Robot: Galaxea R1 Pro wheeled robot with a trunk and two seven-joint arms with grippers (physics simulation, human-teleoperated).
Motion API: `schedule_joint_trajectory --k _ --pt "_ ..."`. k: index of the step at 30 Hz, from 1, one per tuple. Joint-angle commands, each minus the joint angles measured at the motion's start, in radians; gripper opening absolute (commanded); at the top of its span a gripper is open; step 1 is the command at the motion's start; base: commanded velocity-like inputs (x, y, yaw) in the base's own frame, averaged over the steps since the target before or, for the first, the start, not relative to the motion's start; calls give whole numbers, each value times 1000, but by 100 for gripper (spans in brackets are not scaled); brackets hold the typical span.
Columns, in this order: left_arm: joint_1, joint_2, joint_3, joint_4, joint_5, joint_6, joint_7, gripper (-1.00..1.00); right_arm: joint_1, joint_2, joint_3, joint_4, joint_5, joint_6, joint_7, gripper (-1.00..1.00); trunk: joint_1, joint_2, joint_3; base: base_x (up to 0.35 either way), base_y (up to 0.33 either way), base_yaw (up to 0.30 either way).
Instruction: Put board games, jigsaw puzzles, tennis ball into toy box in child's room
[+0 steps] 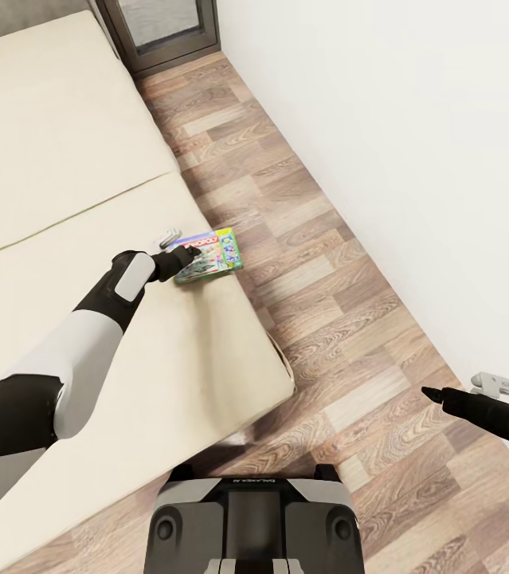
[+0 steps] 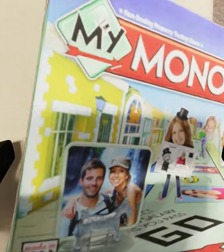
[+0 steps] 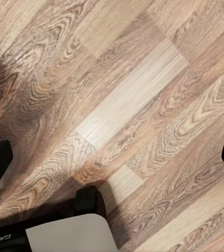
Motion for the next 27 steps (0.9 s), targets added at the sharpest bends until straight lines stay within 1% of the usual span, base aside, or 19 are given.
schedule_joint_trajectory --k 1,11,27 --pt "0 0 -4 39 29 2 9 100 0 0 -1 -1 2 5 5 100 0 0 -1 0 0 -74" --pt "0 1 -4 39 29 1 9 100 0 1 0 -1 2 5 5 100 0 0 -1 0 0 -79" --pt "0 0 -4 39 29 1 9 100 0 1 0 -1 1 5 5 100 0 0 -1 0 0 -14"
